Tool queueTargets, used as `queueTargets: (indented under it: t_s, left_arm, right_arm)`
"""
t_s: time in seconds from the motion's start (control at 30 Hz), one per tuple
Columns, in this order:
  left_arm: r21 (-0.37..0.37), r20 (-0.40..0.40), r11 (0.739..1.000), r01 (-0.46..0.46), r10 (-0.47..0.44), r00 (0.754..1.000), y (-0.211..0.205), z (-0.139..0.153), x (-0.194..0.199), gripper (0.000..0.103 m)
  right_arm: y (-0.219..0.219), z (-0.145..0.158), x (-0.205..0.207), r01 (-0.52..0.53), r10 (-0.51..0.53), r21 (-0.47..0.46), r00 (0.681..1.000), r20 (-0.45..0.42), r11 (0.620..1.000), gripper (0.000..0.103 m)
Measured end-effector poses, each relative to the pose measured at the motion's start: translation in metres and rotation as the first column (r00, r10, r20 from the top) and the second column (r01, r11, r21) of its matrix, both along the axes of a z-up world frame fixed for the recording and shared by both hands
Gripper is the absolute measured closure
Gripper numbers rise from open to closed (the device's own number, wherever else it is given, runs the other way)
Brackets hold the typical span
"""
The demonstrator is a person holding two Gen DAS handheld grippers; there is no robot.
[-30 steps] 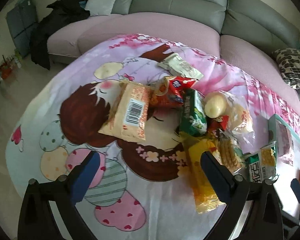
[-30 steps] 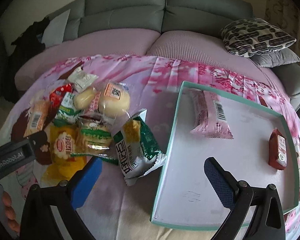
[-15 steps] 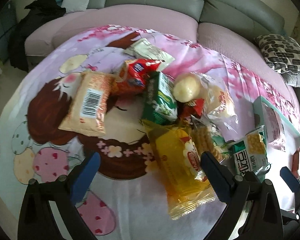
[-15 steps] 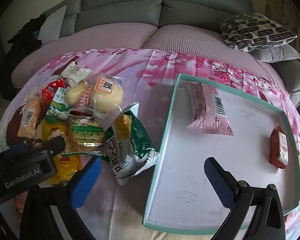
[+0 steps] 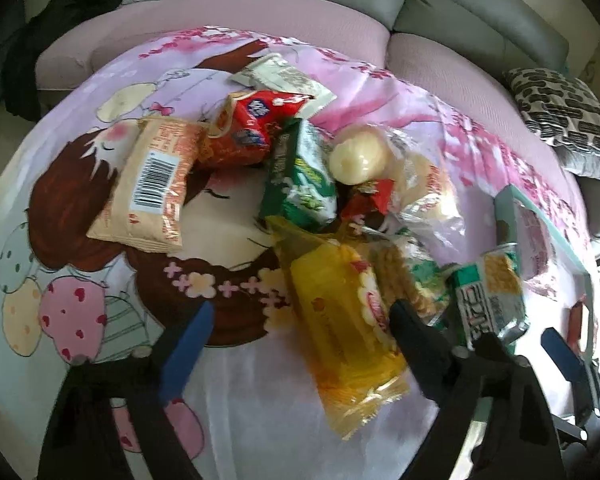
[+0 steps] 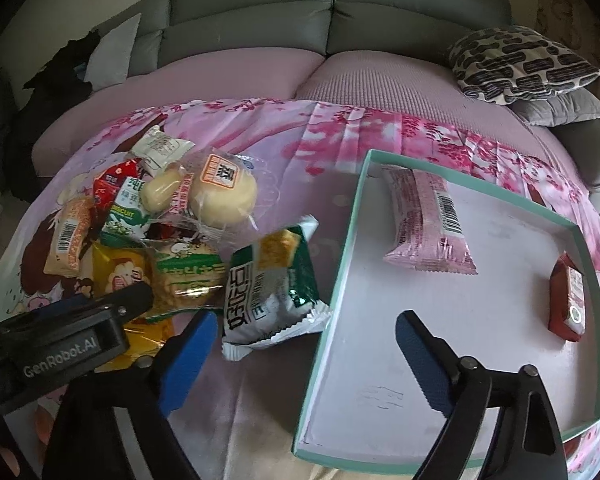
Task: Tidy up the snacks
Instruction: 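Grasp the green-and-white pack with the right gripper while the left grasps the yellow bag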
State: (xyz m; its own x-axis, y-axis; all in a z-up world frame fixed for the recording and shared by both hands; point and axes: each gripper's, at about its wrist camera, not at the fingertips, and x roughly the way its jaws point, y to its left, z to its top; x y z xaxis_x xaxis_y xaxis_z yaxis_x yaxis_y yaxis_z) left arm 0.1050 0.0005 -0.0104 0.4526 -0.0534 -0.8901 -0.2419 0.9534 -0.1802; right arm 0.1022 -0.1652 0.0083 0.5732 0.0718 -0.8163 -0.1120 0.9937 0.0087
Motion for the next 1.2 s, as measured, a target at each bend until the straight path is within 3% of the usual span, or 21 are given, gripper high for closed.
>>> queueTargets:
  t_s: [0.27,0.37,0.77,1.2]
  left_arm:
    - [-0.079,0.016,0.996,0.039,-0.038,0.999,-0.007,0.002,0.001,0.053]
    - [-0.082,0.022,0.996,0.042,-0.040,0.999,-0.009,0.004,0.001,0.057]
    - [-0.087,0.024,0.996,0.003,-0.001,1.000,0.005,0.008,0.002,0.060]
    - [-0.120,0.025,0.991,-0.056,0.060,0.998,0.026,0.008,-0.005,0.063]
  right_arm:
    - [0.001,0.002,-0.001,-0.012,0.012,0.005,1.000,0.008,1.000,0.015]
    - [0.000,0.002,0.000,-0.009,0.008,0.008,1.000,0.008,1.000,0.015]
    - [0.000,0.010,-0.002,-0.020,0.019,0.033,0.999,0.043,0.999,0.015]
    - [0.016,0.006,-0.002,-0.078,0.079,-0.014,0.996,0.045,0.997,0.024]
